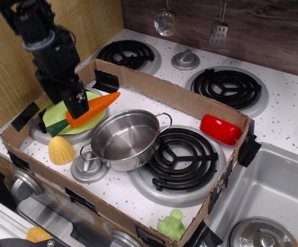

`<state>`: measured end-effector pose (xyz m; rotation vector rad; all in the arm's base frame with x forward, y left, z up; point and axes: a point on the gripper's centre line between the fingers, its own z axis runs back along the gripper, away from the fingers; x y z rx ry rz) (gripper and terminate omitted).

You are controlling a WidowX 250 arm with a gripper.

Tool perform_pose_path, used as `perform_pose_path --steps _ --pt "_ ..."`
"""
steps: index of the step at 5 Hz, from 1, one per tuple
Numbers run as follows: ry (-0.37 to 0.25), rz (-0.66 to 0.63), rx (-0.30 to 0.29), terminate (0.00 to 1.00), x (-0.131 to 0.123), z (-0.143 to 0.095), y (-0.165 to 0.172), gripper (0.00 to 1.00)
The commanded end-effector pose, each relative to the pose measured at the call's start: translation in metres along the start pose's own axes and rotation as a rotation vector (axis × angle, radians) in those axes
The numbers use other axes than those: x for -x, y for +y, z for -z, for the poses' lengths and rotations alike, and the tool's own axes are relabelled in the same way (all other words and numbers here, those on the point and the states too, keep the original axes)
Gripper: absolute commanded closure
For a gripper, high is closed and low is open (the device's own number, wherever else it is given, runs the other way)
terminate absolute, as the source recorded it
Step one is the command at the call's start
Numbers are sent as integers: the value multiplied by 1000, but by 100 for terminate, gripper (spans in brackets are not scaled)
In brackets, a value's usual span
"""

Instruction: Take carrot off plate

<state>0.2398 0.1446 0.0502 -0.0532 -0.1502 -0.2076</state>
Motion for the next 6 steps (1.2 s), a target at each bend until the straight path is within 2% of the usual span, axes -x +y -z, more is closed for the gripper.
perform_pose_path --steps 1,3,4,6 --pt "-58 1 -26 0 -3 6 0 0" --pt "-72 14 -10 0 -12 17 3 0" --pt "-64 6 -23 0 -15 15 3 100" --pt "-42 2 -42 0 -15 9 -1 100"
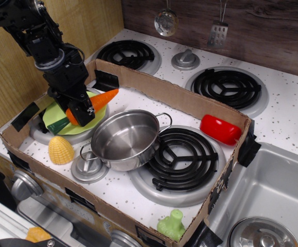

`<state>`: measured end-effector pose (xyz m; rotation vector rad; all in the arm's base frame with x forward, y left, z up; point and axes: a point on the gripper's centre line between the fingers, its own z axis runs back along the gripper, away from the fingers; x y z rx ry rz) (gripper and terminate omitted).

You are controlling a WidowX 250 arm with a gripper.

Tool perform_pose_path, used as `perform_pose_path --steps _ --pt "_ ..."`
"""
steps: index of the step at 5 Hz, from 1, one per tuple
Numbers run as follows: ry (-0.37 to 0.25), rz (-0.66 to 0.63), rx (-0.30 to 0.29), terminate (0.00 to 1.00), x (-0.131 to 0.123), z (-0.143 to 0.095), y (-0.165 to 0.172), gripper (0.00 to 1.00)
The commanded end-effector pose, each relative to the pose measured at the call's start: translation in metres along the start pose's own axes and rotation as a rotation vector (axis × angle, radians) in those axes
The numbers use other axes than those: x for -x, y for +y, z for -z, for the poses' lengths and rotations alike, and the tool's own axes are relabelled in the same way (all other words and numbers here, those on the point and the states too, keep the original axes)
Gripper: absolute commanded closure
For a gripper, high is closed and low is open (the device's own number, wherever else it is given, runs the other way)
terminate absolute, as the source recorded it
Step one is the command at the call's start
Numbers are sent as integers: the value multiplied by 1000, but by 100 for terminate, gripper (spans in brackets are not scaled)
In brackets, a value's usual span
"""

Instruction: Take carrot off plate

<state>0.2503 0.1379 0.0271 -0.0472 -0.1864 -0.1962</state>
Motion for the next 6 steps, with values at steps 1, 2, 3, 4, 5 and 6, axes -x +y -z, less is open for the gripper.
perform_pose_path --steps 1,2,3,4,5,6 --pt "27 61 -75 0 -17 -32 6 100" --pt "70 96 -124 0 -15 -47 0 100" --pt "94 74 -134 0 -15 -60 -11 100" --pt "110 -145 -41 0 -23 -65 -31 100" --pt "104 -395 -55 0 -41 -66 -57 100" --pt "155 -652 -42 0 -61 -72 -59 100"
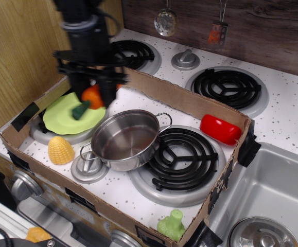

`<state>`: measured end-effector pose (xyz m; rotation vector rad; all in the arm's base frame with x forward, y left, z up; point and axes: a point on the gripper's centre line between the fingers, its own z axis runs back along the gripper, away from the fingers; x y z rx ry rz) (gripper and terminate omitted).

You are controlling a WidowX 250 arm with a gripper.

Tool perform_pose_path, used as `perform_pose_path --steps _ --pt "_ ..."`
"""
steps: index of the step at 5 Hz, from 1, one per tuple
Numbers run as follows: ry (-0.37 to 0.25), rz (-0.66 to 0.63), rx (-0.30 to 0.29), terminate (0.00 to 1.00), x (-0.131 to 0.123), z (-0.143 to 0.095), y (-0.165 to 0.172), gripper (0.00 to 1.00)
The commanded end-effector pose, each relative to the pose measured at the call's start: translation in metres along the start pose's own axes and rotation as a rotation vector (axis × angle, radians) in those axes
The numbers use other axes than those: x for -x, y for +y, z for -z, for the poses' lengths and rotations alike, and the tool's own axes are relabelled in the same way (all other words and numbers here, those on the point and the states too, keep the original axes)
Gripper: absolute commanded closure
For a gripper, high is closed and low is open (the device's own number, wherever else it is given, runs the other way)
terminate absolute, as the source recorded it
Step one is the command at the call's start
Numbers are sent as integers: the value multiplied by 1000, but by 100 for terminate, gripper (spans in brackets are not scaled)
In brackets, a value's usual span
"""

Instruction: Take carrot off plate

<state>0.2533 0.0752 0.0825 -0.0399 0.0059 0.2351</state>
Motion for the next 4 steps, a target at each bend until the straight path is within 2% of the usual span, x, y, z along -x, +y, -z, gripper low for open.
perform_pose_path --steps 1,2,4 --pt "-18 -413 37 0 -49 -28 3 100" --pt "-40 -420 33 0 -45 -29 -6 100" --pt "-178 -435 4 0 -10 -26 -51 100"
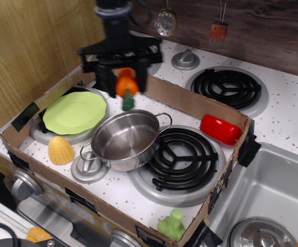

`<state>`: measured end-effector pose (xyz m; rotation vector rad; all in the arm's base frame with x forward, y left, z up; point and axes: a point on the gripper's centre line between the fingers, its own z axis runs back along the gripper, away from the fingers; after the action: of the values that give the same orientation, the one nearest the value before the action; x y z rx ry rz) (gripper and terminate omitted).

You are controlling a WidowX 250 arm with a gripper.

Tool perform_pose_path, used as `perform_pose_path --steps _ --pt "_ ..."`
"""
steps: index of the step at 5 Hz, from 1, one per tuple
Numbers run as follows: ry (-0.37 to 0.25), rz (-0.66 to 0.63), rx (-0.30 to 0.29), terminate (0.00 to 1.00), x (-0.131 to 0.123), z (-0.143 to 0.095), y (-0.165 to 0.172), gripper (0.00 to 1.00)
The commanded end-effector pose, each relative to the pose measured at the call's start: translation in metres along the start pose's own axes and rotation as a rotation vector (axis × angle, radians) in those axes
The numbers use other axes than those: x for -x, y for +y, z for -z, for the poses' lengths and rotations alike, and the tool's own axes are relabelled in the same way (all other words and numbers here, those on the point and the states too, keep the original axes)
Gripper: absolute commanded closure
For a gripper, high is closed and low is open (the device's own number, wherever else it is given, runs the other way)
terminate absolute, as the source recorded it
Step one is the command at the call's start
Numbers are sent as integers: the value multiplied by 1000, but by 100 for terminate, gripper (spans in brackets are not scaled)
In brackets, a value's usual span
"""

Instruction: Take carrot off plate

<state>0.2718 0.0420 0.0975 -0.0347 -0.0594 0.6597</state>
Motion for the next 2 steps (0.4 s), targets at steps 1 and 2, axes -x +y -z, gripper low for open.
perform_pose_path --steps 1,2 --pt "-153 27 21 0 10 -7 -28 100" --pt "-167 63 34 0 9 2 -46 100"
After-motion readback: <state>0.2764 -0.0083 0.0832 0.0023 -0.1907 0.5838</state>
